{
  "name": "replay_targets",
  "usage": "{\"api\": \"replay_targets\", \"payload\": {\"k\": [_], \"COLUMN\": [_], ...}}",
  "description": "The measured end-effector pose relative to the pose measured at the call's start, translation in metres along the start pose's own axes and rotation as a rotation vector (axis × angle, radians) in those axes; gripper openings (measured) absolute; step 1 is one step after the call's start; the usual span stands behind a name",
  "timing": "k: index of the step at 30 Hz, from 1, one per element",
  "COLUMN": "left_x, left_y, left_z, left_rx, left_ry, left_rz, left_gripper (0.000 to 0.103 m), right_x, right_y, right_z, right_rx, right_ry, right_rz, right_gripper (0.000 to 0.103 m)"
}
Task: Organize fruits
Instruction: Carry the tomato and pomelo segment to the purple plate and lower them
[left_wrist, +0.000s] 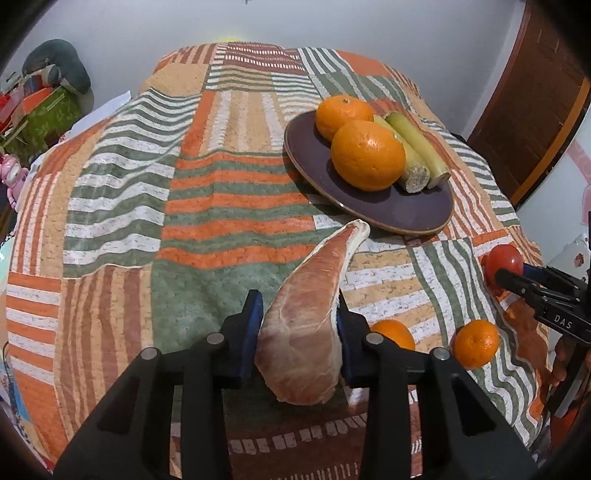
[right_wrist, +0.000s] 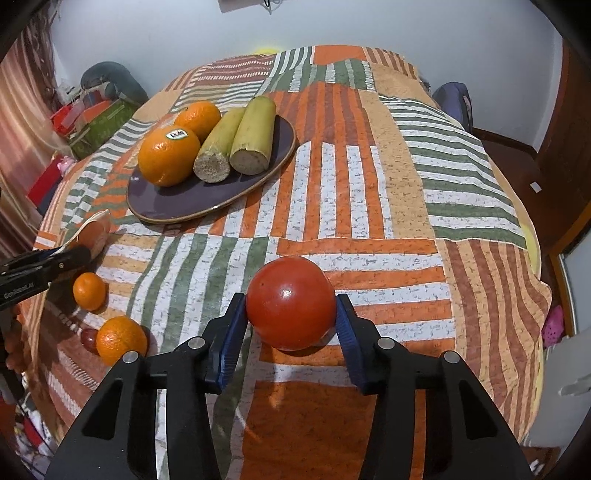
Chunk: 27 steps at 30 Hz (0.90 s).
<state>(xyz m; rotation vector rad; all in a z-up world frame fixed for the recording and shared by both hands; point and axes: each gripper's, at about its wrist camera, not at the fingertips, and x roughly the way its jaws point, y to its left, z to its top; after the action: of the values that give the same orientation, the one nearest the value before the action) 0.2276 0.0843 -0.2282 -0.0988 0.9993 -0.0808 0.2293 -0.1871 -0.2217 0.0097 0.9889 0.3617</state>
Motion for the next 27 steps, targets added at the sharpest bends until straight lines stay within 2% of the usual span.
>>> {"api": "replay_targets", "payload": {"k": [14,27], "left_x": [-0.044,-0.044], "left_y": [-0.005,-0.01], "left_z": [0.027,0.066], "left_rx": [-0.011,-0.019], "left_ry": [-0.143,-0.207], "left_rz": [-0.014,-0.034], "left_gripper": [0.036,0.036], "right_x": [-0.031,-0.045], "right_y": [0.017,0.033], "right_z": [0.025,0.063], "right_rx": [-0.05,-0.107], "right_ry": [-0.105,-0.216], "right_rz": [0.017,0.035], "right_gripper": [0.044,0.044]}}
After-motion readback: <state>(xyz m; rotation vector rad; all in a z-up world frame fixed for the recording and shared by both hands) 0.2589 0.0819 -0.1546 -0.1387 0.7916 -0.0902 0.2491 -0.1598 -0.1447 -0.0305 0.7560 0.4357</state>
